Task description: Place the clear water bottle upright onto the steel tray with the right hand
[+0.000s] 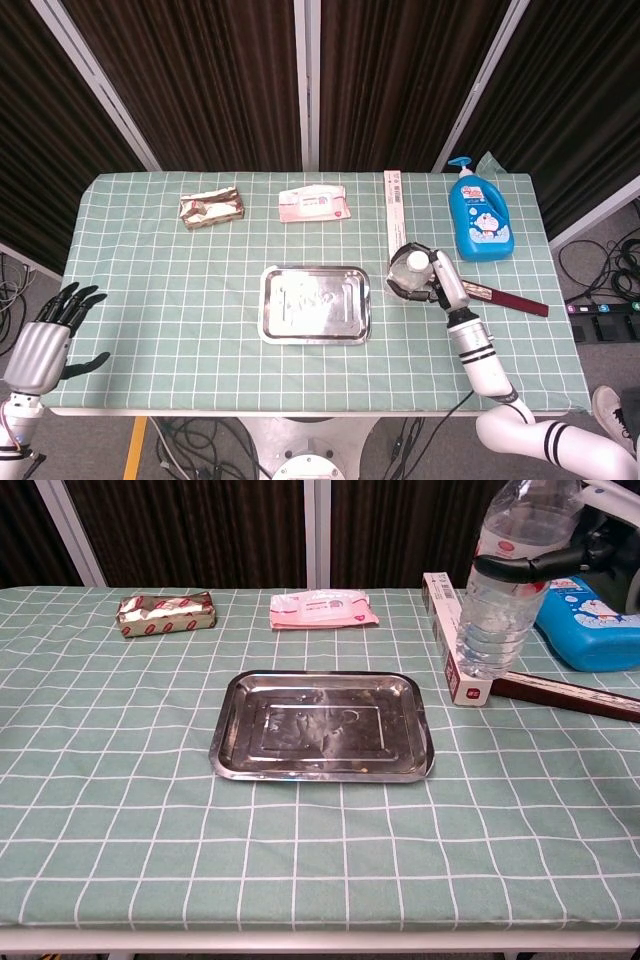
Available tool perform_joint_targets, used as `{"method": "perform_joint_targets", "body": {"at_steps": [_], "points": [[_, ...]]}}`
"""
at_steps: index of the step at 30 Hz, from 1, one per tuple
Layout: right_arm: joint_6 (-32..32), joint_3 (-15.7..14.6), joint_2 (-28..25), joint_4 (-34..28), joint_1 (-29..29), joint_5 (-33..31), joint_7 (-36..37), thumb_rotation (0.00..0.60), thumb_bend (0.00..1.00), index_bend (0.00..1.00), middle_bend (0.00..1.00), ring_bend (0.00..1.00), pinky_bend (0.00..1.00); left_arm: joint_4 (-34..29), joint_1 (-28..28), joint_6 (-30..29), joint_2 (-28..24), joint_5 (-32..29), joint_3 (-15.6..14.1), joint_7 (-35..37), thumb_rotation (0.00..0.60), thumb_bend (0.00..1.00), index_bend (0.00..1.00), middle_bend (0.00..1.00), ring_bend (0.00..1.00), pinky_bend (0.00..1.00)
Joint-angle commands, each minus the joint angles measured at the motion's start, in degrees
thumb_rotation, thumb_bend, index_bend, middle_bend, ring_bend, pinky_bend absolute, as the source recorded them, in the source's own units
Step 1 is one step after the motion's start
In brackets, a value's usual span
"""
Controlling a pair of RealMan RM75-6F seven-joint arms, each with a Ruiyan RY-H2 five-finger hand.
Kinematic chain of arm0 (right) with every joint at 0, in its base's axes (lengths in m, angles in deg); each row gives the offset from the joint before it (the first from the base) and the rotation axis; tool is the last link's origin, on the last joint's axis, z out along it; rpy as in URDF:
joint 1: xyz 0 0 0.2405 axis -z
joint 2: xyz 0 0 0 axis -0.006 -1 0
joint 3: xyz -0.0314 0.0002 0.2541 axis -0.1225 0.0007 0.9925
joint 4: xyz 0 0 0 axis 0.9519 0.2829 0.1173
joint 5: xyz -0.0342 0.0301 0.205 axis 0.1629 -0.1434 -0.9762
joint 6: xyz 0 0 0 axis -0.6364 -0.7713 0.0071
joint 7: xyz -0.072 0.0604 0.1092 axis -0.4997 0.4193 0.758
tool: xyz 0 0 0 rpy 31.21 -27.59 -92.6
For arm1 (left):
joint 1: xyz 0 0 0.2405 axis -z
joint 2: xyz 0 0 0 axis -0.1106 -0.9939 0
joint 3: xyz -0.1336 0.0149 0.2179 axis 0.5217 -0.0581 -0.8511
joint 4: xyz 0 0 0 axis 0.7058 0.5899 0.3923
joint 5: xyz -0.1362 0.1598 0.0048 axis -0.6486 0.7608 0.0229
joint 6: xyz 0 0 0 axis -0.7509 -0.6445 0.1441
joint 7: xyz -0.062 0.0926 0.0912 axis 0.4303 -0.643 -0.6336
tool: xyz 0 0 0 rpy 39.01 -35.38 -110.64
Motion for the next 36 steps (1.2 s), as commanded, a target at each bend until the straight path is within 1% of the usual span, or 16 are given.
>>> {"method": "perform_joint_targets", "body": {"at_steps": [1,6,11,12,14,17,19,22,27,30,33,34,36], "points": [[1.7,-0.4,3.1,1.2,-1.6,0.2,0.1,0.6,0.3,0.63,0.55,0.37,0.46,-0.2,-0.2,-0.5,-0.2,-0.1,0.1,-0.1,0.6,0.14,0.24,0.23,0.1,0.19],[4.2,0.7,7.1,3.8,-4.7,0.0,-0.2,0.6,0.3,0.63,0.55,0.37,0.46,-0.6,-0.2,-0.1,-0.9,-0.7,0.2,0.6,0.6,0.14,0.24,0.23,0.1,0.19],[8.9,2.4,11.8,8.2,-8.7,-2.2,0.1,0.6,0.27,0.63,0.55,0.37,0.46,-0.7,0.0,0.2,-0.3,-0.4,0.0,0.7,0.6,0.14,0.24,0.23,0.1,0.19],[10.0,2.5,12.6,9.3,-9.4,-2.5,0.6,0.6,0.26,0.63,0.55,0.37,0.45,-0.6,0.0,0.2,-0.2,-0.3,-0.1,0.7,0.6,0.14,0.24,0.23,0.1,0.19],[13.2,2.4,14.0,11.6,-11.0,-2.5,4.2,0.6,0.25,0.62,0.54,0.37,0.43,-0.4,0.0,0.3,0.1,-0.3,-0.2,0.7,0.6,0.14,0.24,0.23,0.1,0.19],[15.4,2.3,16.7,16.4,-12.7,-1.7,8.5,0.6,0.24,0.59,0.52,0.35,0.4,0.1,-0.1,0.0,0.6,-0.1,-0.2,0.7,0.6,0.14,0.24,0.23,0.1,0.19],[15.5,1.7,18.4,19.4,-13.5,-0.5,10.3,0.6,0.22,0.58,0.52,0.34,0.39,0.3,-0.2,-0.4,0.8,0.1,-0.2,1.0,0.6,0.14,0.24,0.23,0.1,0.19],[15.2,0.7,19.9,22.3,-14.0,1.2,12.4,0.6,0.2,0.58,0.52,0.34,0.39,0.6,-0.3,-0.7,0.6,-0.1,-0.1,1.6,0.6,0.14,0.24,0.23,0.1,0.19],[15.0,-0.2,21.0,25.2,-14.7,2.6,14.3,0.6,0.2,0.57,0.52,0.34,0.39,1.0,-0.3,-0.8,0.4,0.1,0.0,2.3,0.6,0.14,0.24,0.23,0.1,0.19],[14.8,-1.1,21.1,25.9,-14.9,3.6,14.7,0.6,0.15,0.57,0.51,0.33,0.39,1.2,-0.3,-0.9,0.5,0.1,0.0,2.6,0.6,0.14,0.24,0.23,0.1,0.19],[13.8,-2.1,21.2,26.2,-14.8,4.8,14.5,0.6,0.03,0.52,0.49,0.31,0.37,1.3,-0.2,-1.0,0.5,0.1,0.1,2.8,0.6,0.14,0.24,0.23,0.1,0.19],[13.6,-2.5,21.1,26.1,-14.8,5.2,14.6,0.6,0.0,0.49,0.48,0.29,0.35,1.3,-0.2,-1.0,0.5,0.1,0.1,2.8,0.6,0.14,0.24,0.23,0.1,0.19],[13.7,-3.0,20.7,25.9,-14.8,5.7,14.8,0.6,0.0,0.42,0.46,0.26,0.33,1.3,-0.2,-1.1,0.5,0.1,0.1,2.8,0.6,0.14,0.24,0.23,0.1,0.19]]}}
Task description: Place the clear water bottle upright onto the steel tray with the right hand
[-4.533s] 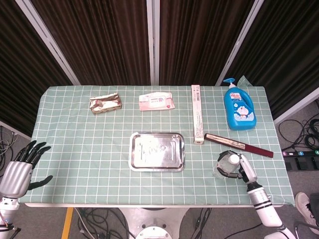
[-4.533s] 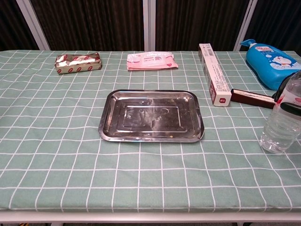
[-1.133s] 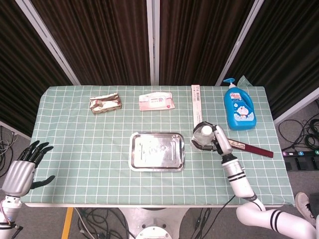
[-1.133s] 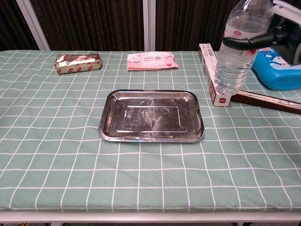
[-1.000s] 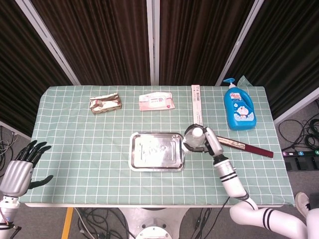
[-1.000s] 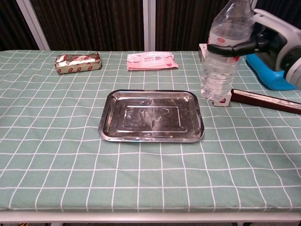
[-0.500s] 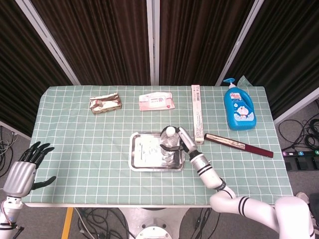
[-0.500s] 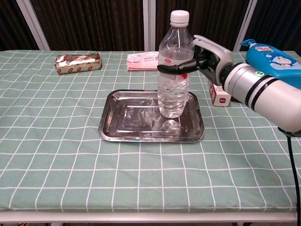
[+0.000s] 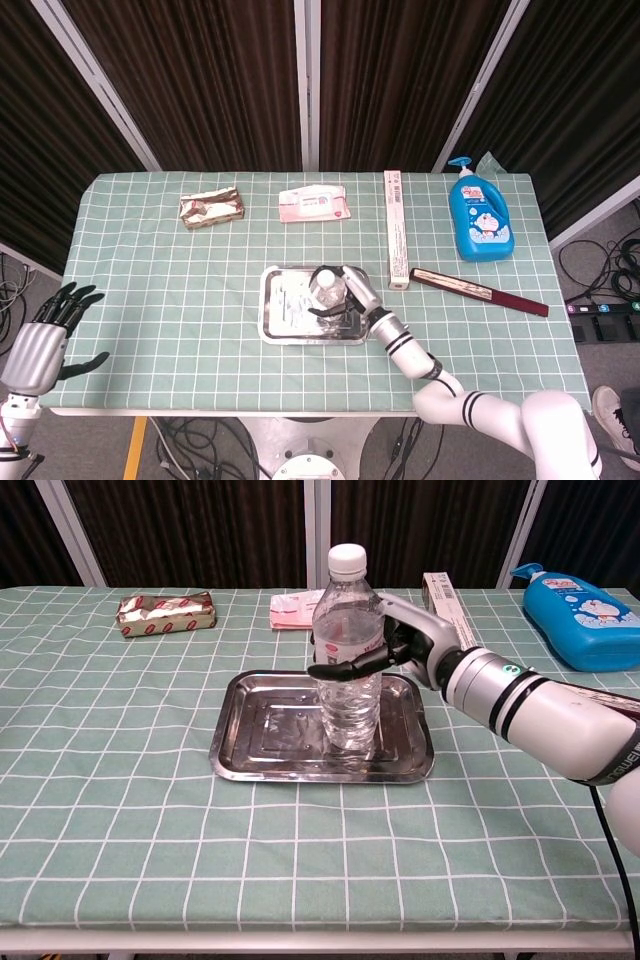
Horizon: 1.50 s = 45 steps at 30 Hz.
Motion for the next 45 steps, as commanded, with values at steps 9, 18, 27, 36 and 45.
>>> {"method": "perform_joint_targets", "body": {"at_steps": [9,18,27,36,45], "points": [[0.5,-2.0,-2.2,-2.2,-0.3,1.1,-1.2,0.6,0.0,0.12,0.27,0.06,0.15,-0.2,0.1,-0.1,-0.1,0.2,0.0,0.0,0.6,0.14,0.24,0.23,0.1,0.19],[1.0,-2.5,-6.6,-7.5,0.8,-0.4,-7.6,0.6,0.0,0.0,0.13,0.0,0.0,-0.8,0.0,-0.3,-0.4,0.1,0.0,-0.4,0.6,0.14,0.24,0.23,0.1,0.19],[0.1,-4.6,-18.1,-19.0,4.3,-1.3,-16.1,0.6,0.0,0.0,0.06,0.0,0.0,-1.2,-0.2,-0.3,-0.4,-0.1,0.0,-1.0,0.6,0.14,0.24,0.23,0.1,0.19],[-3.2,-9.0,-44.3,-39.7,12.3,-7.6,-38.9,0.6,0.0,0.0,0.06,0.0,0.0,-2.3,-0.4,-0.3,-0.7,-0.1,-0.2,-2.4,0.6,0.14,0.24,0.23,0.1,0.19],[-21.0,-14.0,-50.4,-44.5,24.1,-10.0,-64.4,0.6,0.06,0.0,0.07,0.0,0.0,-2.2,-0.6,0.1,-1.0,-0.8,-0.1,-2.5,0.6,0.14,0.24,0.23,0.1,0.19]]}}
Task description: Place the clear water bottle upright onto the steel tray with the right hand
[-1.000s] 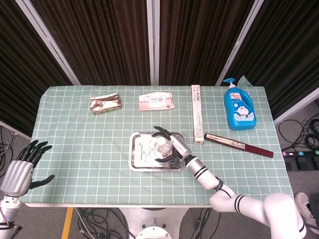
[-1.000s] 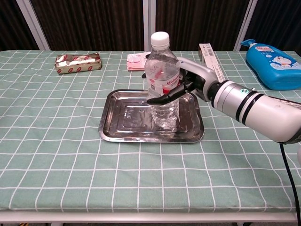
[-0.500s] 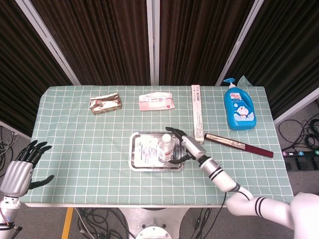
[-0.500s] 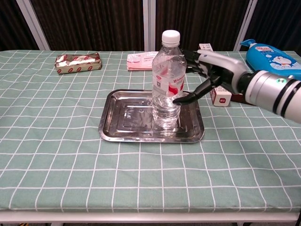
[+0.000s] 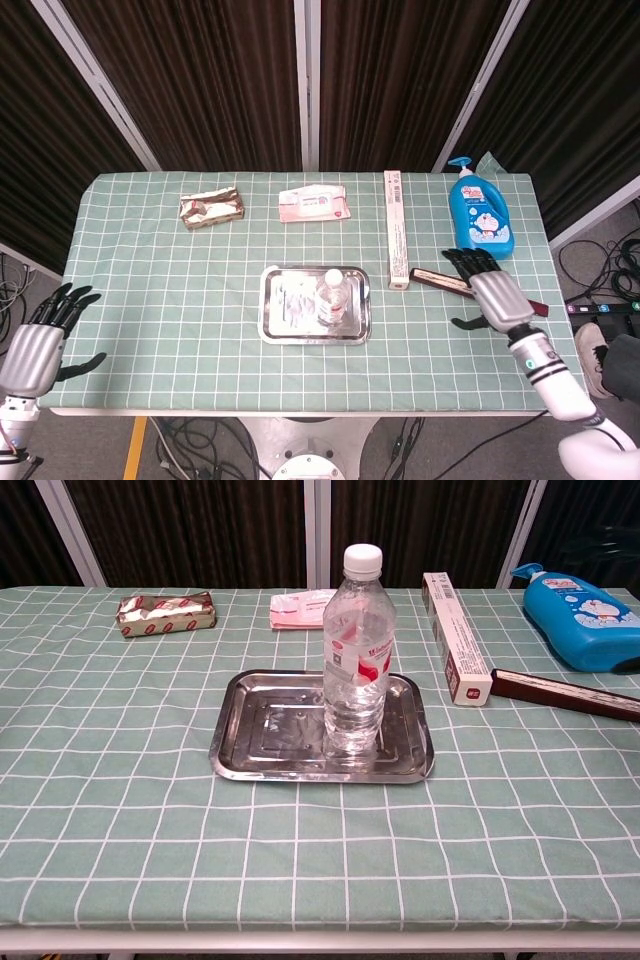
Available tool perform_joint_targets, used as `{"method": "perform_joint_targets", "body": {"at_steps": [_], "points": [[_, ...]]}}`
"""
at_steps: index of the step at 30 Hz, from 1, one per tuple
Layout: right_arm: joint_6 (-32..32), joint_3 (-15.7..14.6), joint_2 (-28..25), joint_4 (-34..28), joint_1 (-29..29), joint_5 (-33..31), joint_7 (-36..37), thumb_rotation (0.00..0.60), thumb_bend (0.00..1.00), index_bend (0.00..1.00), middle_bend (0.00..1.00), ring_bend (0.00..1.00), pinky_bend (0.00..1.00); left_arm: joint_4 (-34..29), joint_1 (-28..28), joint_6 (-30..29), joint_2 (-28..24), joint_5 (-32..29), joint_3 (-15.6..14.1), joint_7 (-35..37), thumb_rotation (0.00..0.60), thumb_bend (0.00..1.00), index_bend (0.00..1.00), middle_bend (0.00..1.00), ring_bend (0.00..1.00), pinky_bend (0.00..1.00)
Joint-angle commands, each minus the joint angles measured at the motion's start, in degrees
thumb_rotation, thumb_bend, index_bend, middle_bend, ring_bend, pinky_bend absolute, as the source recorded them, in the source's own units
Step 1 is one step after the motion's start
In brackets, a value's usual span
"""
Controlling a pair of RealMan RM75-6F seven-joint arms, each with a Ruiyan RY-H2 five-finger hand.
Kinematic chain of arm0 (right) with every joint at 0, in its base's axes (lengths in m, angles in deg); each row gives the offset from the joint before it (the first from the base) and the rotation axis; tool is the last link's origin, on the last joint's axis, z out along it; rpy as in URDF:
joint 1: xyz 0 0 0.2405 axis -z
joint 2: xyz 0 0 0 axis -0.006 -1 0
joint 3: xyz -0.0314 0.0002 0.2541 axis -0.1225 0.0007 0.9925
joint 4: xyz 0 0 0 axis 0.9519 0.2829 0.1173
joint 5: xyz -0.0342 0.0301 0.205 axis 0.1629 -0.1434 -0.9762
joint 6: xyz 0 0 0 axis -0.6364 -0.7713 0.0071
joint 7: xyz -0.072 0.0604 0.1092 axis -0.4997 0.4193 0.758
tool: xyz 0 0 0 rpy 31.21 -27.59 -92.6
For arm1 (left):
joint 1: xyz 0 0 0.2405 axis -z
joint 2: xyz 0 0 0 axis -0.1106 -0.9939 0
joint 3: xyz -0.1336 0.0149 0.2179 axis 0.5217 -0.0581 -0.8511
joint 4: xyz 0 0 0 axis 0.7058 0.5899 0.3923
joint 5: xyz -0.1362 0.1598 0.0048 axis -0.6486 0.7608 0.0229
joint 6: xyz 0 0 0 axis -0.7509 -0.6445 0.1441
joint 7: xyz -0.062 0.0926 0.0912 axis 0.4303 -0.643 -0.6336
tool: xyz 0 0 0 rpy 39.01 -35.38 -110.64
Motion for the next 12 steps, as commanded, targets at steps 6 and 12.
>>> {"method": "perform_joint_targets", "body": {"at_steps": [6,12], "points": [[-14.3,-5.4,-3.6,-0.4,12.3,3.2,-7.8,0.6,0.07,0.0,0.07,0.0,0.0,0.9,0.2,0.3,0.4,-0.2,0.1,0.9,0.6,0.14,0.24,0.23,0.1,0.19],[-17.8,-5.6,-2.3,1.2,14.9,6.7,-8.0,0.6,0.06,0.0,0.07,0.0,0.0,1.9,0.1,0.6,1.0,-0.4,0.1,1.7,0.6,0.14,0.24,0.23,0.1,0.19]]}}
